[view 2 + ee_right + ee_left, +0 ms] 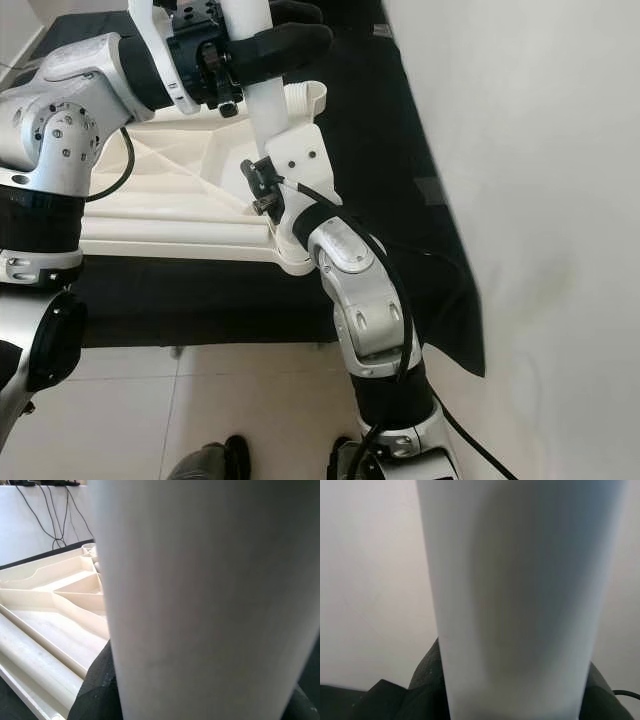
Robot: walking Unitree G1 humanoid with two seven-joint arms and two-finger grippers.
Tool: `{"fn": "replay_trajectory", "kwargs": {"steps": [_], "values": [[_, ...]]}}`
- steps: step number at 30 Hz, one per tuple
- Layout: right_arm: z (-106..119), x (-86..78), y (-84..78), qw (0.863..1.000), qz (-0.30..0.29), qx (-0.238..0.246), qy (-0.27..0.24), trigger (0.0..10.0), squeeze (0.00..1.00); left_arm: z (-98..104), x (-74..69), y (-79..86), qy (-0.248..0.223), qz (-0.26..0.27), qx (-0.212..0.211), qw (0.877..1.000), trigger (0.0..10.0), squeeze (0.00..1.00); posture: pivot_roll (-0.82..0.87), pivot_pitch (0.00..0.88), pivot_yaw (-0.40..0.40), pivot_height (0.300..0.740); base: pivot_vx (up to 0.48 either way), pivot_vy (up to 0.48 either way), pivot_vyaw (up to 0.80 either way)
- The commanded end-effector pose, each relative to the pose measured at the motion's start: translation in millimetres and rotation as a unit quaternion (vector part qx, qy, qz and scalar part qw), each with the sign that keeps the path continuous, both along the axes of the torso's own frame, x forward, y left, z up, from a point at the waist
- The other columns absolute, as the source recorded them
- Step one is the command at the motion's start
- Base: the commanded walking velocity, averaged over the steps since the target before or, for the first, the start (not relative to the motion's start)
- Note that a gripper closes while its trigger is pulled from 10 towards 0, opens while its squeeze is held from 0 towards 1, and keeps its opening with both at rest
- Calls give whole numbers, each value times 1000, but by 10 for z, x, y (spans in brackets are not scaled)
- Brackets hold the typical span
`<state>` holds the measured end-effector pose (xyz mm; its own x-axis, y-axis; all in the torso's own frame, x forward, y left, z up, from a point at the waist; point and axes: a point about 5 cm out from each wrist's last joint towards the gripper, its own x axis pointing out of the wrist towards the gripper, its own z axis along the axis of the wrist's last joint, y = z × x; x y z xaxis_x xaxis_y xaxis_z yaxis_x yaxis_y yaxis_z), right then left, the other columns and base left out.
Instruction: Building children table
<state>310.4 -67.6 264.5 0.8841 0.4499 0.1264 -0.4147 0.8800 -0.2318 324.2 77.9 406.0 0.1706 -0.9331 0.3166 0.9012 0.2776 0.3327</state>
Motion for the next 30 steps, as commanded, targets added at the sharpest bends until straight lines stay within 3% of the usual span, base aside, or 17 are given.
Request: {"fn": "replay_trajectory", "kwargs": {"steps": [1, 2, 3, 4, 5, 8, 9, 17, 18, 20, 21, 23, 30], "values": [[-282, 66, -44, 997, -21, -15, 72, 0, 0, 42, -67, -79, -7, -24, -3, 1000, 0, 0, -37, 236, 51, 740, 0, 0, 0], [-281, 67, -42, 997, -22, -16, 72, 4392, 0, 40, -68, -81, -7, -24, -3, 1000, 0, 0, -39, 235, 51, 740, 0, 0, 0], [-281, 67, -42, 997, -22, -16, 72, 4392, 0, 40, -68, -81, -7, -24, -3, 1000, 0, 0, -39, 235, 51, 740, 0, 0, 0], [-280, 69, -42, 997, -24, -16, 70, 9569, 0, 37, -70, -84, -6, -25, -3, 1000, 0, 0, -39, 235, 51, 740, 0, 0, 0], [-270, 74, -49, 997, -29, -15, 66, 10000, 0, 35, -74, -88, -5, -26, -3, 1000, 0, 0, -39, 235, 52, 740, 0, 0, 0], [-256, 70, -39, 998, -17, -10, 62, 10000, 0, 32, -79, -91, -6, -27, -2, 1000, 0, 0, -40, 233, 53, 740, 0, 0, 0], [-249, 68, -25, 998, -5, -8, 60, 10000, 1000, 30, -81, -93, -5, -28, -2, 1000, 0, 0, -42, 233, 54, 740, 0, 0, 0], [-176, 90, 45, 992, 114, -28, 53, 10000, 1000, 37, -91, -134, -8, -34, 0, 999, 0, 0, -40, 227, 56, 740, 0, 0, 0], [-159, 103, 39, 989, 132, -34, 54, 10000, 282, 39, -90, -137, -7, -34, 0, 999, 0, 0, -42, 224, 59, 740, 0, 0, 0], [-136, 120, 29, 986, 153, -42, 55, 10000, 282, 42, -89, -141, -7, -35, 1, 999, 0, 0, -42, 224, 60, 740, 0, 0, 0], [-98, 153, 7, 982, 174, -56, 55, 10000, 0, 46, -86, -144, -7, -36, 1, 999, 0, 0, -41, 224, 61, 740, 0, 0, 0], [82, 227, -21, 965, 246, -80, 44, 10000, 0, 45, -87, -137, -6, -39, 2, 999, 0, 0, -44, 223, 68, 740, 0, 0, 0], [308, 286, -8, 941, 326, -79, 48, 10000, 0, 40, -88, -130, -5, -47, 3, 999, 0, 0, -50, 225, 74, 740, 0, 0, 0]]}}
